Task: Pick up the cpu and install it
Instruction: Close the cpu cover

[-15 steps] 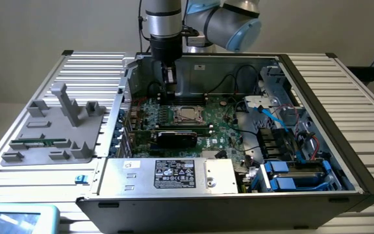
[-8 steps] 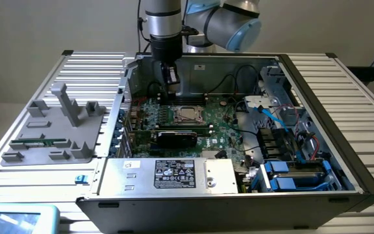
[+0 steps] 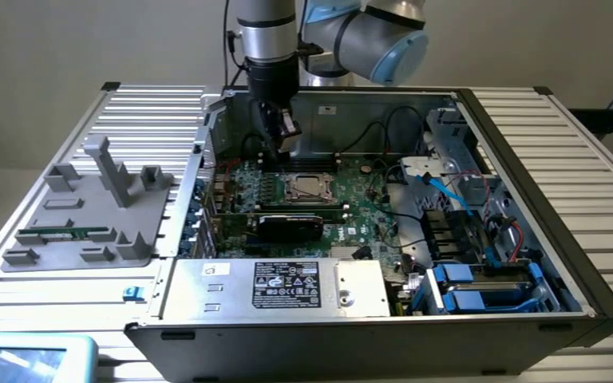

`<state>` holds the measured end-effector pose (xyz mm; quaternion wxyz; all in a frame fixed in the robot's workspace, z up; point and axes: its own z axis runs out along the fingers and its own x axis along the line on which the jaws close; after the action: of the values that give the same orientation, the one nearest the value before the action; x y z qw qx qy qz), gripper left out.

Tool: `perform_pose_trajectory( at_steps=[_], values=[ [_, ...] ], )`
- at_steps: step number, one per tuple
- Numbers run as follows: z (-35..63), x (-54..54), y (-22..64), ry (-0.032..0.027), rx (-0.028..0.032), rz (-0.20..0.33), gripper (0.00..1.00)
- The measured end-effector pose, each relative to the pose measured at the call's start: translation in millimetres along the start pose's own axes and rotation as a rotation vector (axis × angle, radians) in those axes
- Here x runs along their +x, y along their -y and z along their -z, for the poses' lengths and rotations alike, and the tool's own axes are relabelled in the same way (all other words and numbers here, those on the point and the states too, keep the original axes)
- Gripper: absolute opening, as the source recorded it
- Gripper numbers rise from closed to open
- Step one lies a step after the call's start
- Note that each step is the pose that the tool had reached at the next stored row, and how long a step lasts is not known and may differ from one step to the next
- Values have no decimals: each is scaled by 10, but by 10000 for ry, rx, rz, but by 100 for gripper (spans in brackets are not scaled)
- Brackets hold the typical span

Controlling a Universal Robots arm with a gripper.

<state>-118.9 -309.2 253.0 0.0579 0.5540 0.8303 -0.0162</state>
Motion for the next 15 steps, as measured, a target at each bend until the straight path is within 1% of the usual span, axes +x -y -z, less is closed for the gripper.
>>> perform_pose_trajectory(
  at_steps=[15],
  values=[
    [-1,2,5,-101,-311,2703,9]
  ],
)
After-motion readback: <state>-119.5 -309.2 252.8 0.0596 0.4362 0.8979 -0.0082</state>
